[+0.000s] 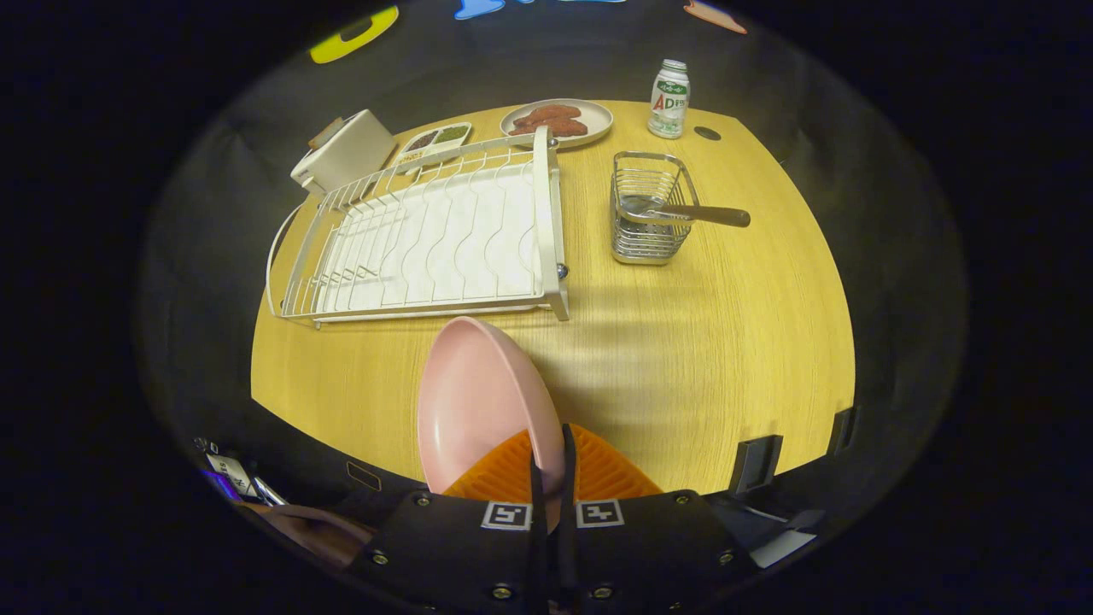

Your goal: Take the plate from the dish rack, then take the spoon from the basket and place it into the plate.

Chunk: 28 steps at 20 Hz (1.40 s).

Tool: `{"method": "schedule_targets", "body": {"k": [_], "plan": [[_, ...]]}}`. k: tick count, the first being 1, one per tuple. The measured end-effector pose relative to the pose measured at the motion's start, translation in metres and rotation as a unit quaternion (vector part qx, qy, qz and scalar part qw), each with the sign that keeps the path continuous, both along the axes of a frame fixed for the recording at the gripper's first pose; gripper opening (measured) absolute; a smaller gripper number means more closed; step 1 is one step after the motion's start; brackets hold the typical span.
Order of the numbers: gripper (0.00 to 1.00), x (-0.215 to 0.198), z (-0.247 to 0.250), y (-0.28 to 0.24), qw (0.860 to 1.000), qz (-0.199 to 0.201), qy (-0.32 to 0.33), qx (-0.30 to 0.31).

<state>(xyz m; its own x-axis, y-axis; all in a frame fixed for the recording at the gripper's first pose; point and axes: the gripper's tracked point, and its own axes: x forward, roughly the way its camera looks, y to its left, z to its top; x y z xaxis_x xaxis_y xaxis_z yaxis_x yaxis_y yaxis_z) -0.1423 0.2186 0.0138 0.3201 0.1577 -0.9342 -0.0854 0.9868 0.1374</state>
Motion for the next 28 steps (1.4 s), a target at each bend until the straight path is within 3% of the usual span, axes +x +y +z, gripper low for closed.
{"method": "schedule_targets", "body": {"k": [6,11,15,17,23,28], "plan": [[0.05,0.012,-0.034,0.005,0.998,0.033,0.016,0.055],[0.07,0.019,-0.053,-0.001,0.993,0.023,0.027,0.114],[0.13,0.027,-0.064,-0.035,0.997,0.063,-0.006,0.039],[0.13,0.029,-0.057,-0.033,0.996,0.063,-0.022,0.051],[0.15,0.037,-0.009,-0.046,0.984,0.048,-0.161,0.055],[0.18,0.033,0.021,-0.070,0.956,0.013,-0.289,0.047]]}}
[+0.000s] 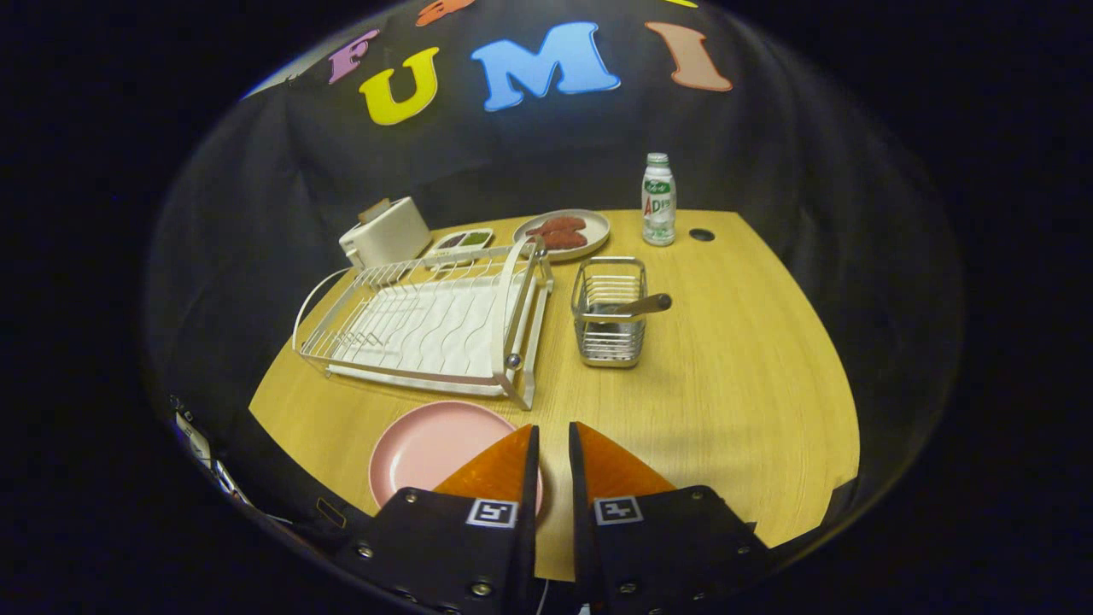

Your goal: Take the plate from the dish rack, then take the spoon from the basket and place it into the plate.

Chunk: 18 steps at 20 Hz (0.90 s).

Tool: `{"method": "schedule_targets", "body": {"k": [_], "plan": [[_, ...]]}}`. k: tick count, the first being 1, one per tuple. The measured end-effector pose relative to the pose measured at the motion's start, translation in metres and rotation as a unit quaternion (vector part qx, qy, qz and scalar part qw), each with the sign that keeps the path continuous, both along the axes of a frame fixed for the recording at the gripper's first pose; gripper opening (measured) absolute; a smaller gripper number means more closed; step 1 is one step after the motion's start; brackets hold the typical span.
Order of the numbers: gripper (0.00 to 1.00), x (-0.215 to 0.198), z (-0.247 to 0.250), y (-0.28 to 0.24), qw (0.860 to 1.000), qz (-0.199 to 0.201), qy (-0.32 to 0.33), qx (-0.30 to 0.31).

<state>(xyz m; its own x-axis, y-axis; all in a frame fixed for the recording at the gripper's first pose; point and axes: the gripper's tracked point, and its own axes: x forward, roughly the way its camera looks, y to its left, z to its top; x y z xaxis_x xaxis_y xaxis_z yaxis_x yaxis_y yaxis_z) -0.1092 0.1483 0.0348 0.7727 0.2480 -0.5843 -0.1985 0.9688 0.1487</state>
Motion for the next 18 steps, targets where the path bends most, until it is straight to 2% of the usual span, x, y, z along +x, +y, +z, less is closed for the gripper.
{"method": "schedule_targets", "body": {"k": [2,7,10,13,18], "plan": [[0.30,-0.001,0.002,-0.015,0.999,-0.017,-0.042,-0.009],[0.30,0.000,0.015,-0.034,0.988,-0.046,-0.144,0.010],[0.30,0.004,0.029,-0.049,0.977,-0.046,-0.209,-0.009],[0.30,0.015,0.030,-0.058,0.970,-0.048,-0.236,-0.017],[0.30,0.055,0.023,-0.064,0.962,-0.049,-0.269,-0.002]]}}
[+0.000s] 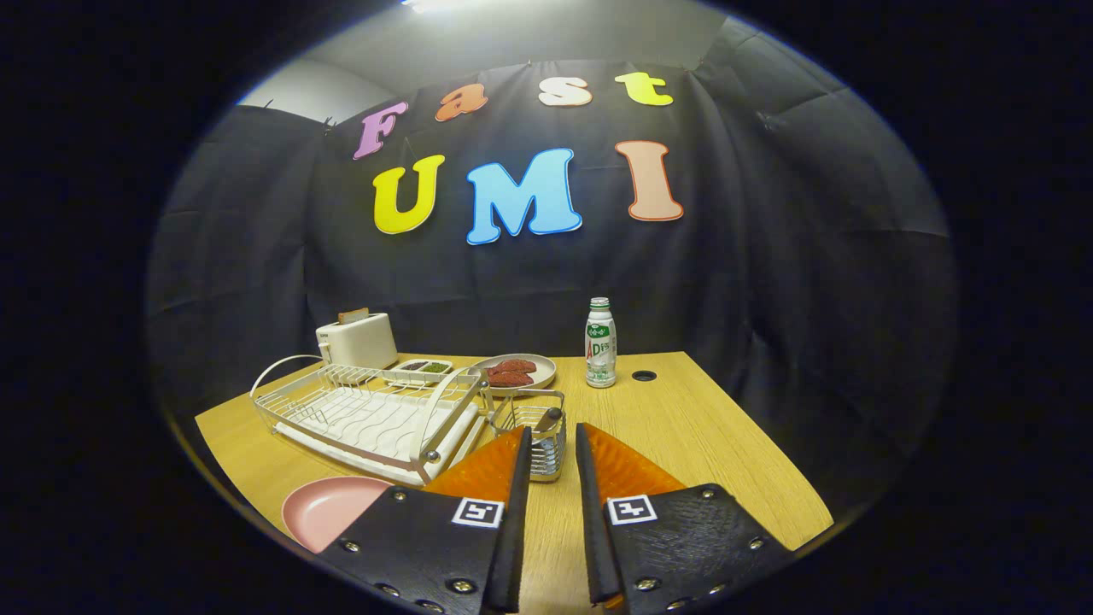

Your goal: Take the plate from the dish rack, then take the spoon from the basket and place it into the plate.

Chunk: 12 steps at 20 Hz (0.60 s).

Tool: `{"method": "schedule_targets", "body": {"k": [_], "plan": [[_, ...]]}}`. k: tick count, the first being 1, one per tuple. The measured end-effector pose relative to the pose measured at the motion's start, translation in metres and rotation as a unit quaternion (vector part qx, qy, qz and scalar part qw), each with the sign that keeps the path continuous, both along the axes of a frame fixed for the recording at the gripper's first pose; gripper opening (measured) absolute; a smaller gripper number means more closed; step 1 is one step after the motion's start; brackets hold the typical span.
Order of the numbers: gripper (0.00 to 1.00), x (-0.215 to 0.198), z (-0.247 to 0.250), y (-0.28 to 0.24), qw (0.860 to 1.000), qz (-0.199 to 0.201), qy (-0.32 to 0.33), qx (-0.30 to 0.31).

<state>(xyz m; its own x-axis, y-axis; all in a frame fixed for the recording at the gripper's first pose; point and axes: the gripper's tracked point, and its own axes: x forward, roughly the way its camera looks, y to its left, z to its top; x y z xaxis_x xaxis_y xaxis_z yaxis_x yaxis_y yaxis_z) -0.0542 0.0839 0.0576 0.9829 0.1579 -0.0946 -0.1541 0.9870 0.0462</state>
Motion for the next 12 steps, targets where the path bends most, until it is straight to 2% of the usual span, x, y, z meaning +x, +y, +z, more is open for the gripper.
{"method": "schedule_targets", "body": {"k": [4,12], "plan": [[0.30,0.035,-0.021,0.003,1.000,0.010,-0.002,0.004],[0.30,0.075,-0.020,0.020,1.000,0.019,-0.022,0.003]]}}
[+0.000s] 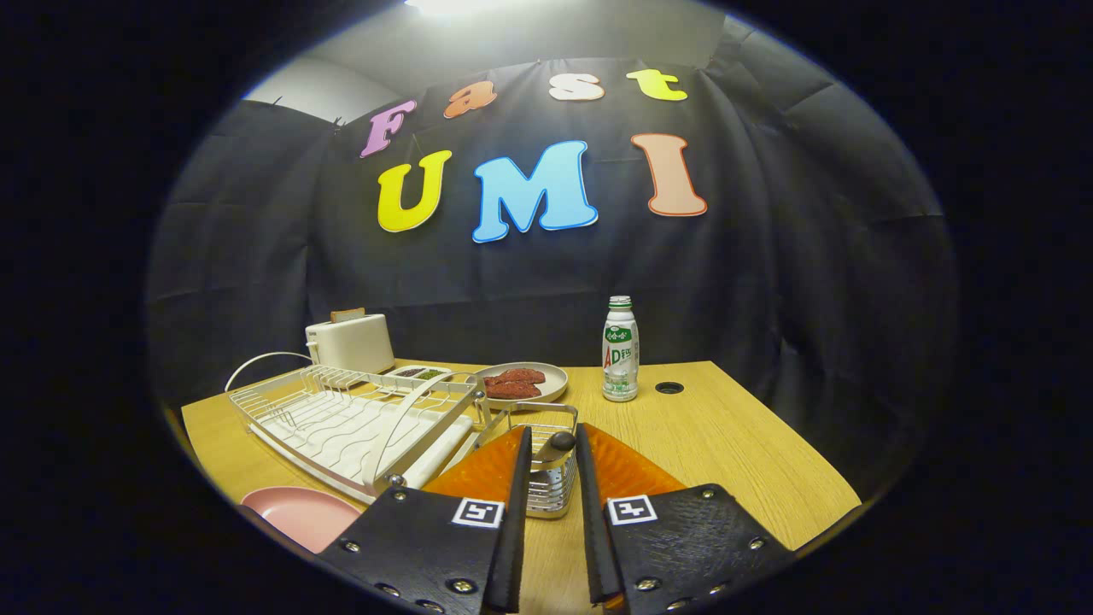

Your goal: Take the plate from the dish rack, then take the spoon from the basket and place it into the plate.

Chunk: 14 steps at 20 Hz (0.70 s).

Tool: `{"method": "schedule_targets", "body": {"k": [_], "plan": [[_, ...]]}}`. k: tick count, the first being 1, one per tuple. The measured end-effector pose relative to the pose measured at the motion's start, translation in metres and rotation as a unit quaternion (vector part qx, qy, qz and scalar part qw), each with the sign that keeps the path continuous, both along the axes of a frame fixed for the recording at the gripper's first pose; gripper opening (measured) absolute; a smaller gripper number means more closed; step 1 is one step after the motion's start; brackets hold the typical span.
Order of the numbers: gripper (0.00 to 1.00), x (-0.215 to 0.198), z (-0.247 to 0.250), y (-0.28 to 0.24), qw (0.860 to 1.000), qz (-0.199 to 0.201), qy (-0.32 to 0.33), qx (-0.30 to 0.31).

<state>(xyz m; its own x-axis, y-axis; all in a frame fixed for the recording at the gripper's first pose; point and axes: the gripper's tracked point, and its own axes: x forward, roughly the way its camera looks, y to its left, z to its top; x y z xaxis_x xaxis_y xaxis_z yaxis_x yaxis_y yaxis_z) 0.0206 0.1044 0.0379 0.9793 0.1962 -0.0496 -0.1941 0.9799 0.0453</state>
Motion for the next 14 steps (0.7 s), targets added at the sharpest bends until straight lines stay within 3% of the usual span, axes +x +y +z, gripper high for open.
{"method": "schedule_targets", "body": {"k": [6,9,14], "plan": [[0.30,0.024,0.003,-0.002,0.999,-0.026,-0.004,0.020],[0.16,0.023,0.003,0.003,1.000,-0.024,0.002,0.021],[0.09,0.024,0.009,0.011,0.999,-0.028,0.028,0.023]]}}
